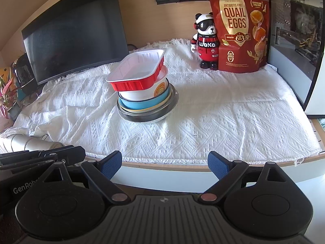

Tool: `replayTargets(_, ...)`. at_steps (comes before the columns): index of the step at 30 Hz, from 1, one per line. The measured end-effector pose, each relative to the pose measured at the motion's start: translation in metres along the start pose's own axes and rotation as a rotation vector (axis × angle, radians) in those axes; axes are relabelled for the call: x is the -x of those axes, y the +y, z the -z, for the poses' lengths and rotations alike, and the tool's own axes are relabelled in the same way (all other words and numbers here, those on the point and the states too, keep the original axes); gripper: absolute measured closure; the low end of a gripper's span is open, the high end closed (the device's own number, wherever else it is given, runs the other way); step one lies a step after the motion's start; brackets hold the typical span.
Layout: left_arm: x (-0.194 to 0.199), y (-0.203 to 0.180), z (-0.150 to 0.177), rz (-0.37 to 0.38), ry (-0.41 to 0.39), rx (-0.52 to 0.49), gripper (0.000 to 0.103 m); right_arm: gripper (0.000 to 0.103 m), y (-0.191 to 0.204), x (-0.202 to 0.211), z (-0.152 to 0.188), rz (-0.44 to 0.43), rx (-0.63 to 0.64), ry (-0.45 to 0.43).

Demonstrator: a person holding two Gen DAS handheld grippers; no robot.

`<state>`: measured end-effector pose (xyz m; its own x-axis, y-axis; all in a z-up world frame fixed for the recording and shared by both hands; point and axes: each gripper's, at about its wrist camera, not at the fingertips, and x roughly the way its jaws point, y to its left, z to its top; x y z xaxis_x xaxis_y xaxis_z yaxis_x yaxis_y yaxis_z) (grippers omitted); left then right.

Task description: Organize plates and bowls

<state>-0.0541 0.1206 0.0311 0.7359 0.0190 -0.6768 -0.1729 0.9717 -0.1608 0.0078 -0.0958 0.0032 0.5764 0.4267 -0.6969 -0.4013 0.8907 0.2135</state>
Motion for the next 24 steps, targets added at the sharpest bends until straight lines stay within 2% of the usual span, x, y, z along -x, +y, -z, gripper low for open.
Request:
replayTargets(15,-0.009,-0.003,-0.003,0.012,0.02,-0.001,0.091,0.011,-0.008,0.001,0.001,0.007,-0.016,0.0)
replayTargets(20,-0.015,0.008,-0.009,-0.041,0.035,0.024,0.091,0.011,-0.009,-0.01,-0.008,-0.008,-0.029,0.007)
replayTargets(24,-0.032,0.025,-0.021,-0.043,0.064,0.062,0.091,0.011,-0.002,-0.024,-0.019,-0.005,-0.022,0.006)
